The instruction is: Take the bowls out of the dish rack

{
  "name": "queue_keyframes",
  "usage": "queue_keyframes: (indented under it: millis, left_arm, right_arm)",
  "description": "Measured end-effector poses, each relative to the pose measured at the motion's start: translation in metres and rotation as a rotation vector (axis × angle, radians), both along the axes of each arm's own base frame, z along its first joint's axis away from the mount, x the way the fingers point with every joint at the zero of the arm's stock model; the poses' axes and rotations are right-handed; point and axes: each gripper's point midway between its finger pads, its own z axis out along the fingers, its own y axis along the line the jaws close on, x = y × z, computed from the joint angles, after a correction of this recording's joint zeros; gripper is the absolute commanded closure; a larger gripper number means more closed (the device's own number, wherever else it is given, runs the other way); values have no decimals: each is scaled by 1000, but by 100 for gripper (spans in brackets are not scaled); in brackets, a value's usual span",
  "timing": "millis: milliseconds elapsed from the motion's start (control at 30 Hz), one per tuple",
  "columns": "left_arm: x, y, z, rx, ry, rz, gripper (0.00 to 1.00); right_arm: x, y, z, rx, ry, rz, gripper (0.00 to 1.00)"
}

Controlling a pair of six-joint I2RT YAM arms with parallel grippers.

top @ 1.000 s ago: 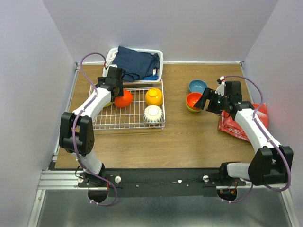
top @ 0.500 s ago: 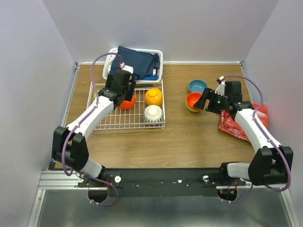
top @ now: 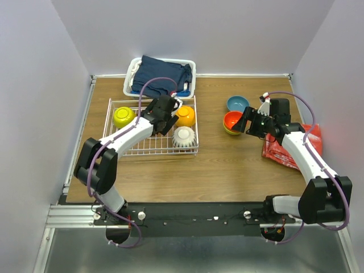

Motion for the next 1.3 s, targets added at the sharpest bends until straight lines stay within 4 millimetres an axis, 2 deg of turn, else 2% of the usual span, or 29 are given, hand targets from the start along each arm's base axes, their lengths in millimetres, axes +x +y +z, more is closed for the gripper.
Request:
queue_keyframes:
  millis: [167, 333, 500, 867, 1133, 1300]
  left_arm:
    - [0, -15, -19, 65, 37, -57, 10]
    - [1, -12, -31, 142, 49, -56, 12]
    - [6, -4, -28, 184, 26, -31, 13]
    - [14, -2, -22, 207, -12, -26, 13]
    - [22, -2, -37, 247, -12, -26, 12]
    - [27, 0, -38, 276, -26, -16, 12]
  right_arm:
    - [0, 0, 0, -2, -3, 3, 10]
    - [-1, 0, 2, -4, -12, 6, 10]
    - [-1, 0, 2, -4, -11, 6, 10]
    - [-1, 0, 3, -3, -11, 7, 10]
    - [-2, 1, 3, 1, -11, 11, 10]
    - [-3, 1, 1, 1, -5, 12, 10]
